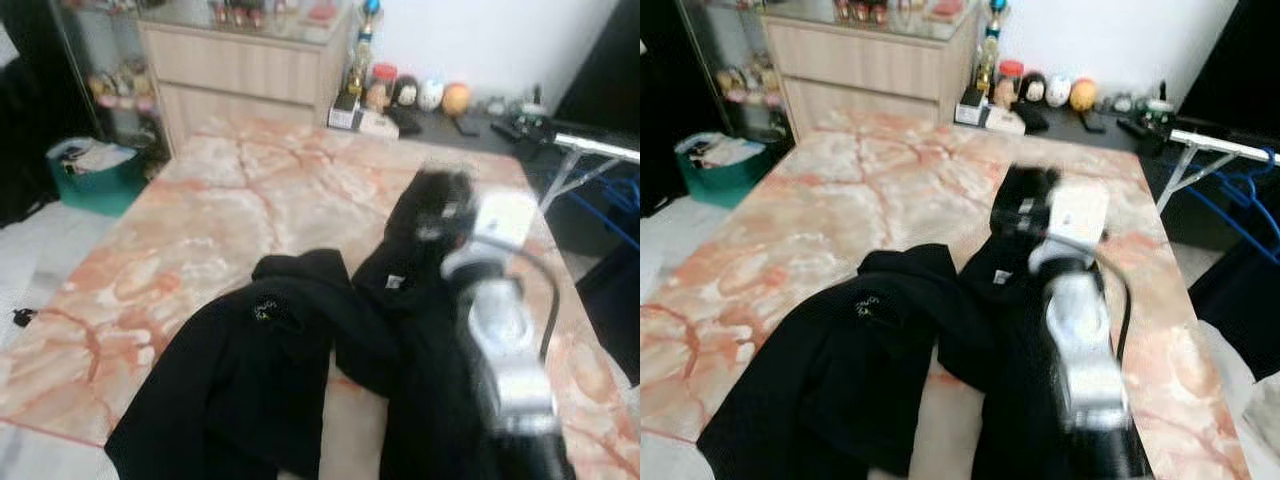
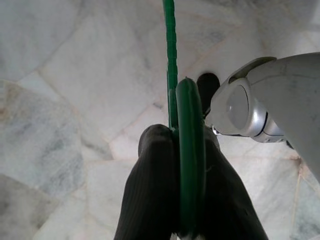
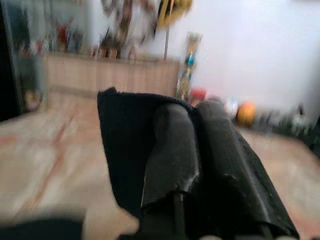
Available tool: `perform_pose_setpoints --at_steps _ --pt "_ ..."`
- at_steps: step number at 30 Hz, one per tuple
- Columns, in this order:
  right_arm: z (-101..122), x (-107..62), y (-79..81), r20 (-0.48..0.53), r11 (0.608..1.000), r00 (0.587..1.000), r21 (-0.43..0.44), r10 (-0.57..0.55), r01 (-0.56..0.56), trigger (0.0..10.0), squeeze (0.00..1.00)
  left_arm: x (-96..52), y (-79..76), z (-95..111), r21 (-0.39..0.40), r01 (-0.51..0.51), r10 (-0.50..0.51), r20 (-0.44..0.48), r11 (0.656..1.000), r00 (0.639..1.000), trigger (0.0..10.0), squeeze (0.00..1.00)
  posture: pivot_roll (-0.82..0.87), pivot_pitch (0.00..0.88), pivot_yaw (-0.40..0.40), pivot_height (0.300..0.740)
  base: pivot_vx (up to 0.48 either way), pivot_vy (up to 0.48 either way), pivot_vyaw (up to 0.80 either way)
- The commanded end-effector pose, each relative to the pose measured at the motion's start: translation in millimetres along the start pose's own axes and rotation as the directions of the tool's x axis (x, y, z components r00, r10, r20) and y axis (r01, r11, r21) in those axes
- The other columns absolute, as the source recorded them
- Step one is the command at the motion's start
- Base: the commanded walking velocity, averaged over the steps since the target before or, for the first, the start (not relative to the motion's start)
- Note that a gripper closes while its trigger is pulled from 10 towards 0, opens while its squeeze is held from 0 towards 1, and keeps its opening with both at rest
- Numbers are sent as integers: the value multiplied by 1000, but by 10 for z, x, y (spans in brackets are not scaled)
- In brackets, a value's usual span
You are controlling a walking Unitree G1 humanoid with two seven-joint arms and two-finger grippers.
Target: Hang hanger
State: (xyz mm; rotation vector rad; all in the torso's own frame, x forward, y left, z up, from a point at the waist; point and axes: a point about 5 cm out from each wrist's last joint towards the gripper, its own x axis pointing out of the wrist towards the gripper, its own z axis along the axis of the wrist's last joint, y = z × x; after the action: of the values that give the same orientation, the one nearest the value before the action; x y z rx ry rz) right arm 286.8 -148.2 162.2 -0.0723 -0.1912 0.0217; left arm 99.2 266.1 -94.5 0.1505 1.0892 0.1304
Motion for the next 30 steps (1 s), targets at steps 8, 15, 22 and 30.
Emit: perform_pose_setpoints --at_steps 8,15,22,30 --pt "71 -467 -28 -88 999 996 -33 -21 18 10000 0 1 5 1 30 10 -10 -10 999 1000 10000 0 78 0 -82 740 0 0 0" --pt "-187 -737 -207 -287 989 947 -80 -145 127 10000 0 0 5 -5 43 19 -18 -15 999 1000 10000 0 71 0 -89 740 0 0 0" --pt "-311 -808 -223 -391 990 909 -70 -143 126 10000 1000 -4 -1 -21 57 26 -25 -21 998 999 10000 0 67 0 -86 740 0 0 0" --pt "-193 -693 -107 -344 994 933 -14 -106 108 10000 1000 -4 1 -18 58 28 -27 -18 998 999 10000 0 70 0 -91 740 0 0 0"
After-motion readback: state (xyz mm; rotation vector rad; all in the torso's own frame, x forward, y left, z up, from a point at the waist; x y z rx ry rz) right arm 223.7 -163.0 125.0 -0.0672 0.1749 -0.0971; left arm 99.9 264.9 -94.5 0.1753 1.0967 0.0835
